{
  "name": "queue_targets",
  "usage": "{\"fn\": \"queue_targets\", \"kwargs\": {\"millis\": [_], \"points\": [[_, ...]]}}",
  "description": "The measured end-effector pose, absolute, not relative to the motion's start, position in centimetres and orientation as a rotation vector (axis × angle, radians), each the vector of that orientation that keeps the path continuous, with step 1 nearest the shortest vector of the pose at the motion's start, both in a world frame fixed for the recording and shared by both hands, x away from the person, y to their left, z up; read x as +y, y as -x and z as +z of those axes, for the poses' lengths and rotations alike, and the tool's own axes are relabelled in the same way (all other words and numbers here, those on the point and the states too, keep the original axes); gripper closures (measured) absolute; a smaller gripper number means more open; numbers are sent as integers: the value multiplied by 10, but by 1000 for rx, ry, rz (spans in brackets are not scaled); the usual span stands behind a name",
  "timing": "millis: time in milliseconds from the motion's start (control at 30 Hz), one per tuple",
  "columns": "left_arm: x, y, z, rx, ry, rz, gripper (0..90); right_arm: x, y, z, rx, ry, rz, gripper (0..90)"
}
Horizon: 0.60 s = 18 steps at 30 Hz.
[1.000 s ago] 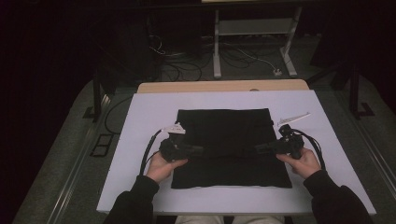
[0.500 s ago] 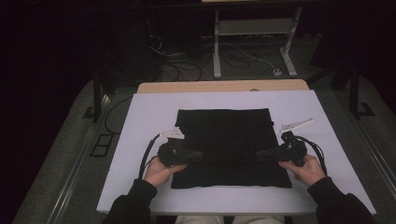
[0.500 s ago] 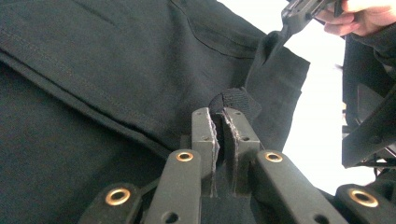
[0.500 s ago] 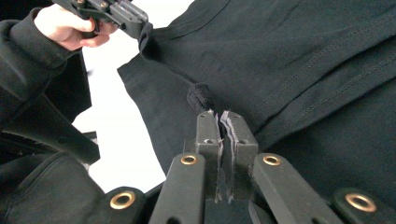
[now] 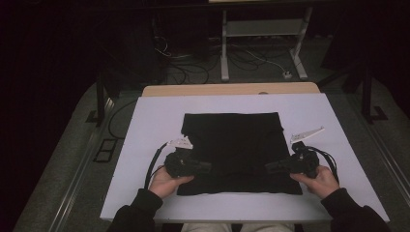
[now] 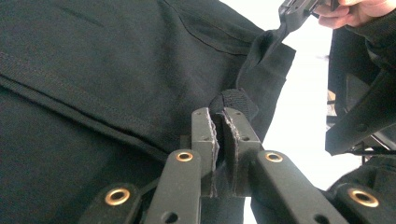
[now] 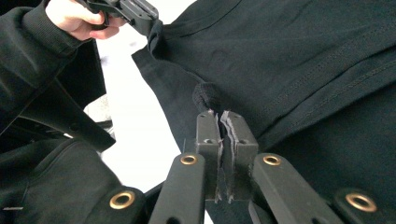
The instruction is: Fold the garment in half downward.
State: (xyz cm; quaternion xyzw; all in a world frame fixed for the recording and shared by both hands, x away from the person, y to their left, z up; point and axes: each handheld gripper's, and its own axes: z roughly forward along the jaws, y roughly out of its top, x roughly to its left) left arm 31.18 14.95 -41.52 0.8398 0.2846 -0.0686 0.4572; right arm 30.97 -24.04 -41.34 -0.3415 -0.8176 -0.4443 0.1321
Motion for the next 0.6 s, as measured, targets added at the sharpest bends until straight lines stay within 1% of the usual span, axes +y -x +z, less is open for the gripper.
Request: {"fn": "queue_targets", "kwargs": {"millis": [600], "points": [[148, -299, -414, 679, -2091, -186, 826, -240, -292, -414, -2377, 953, -1261, 844]]}}
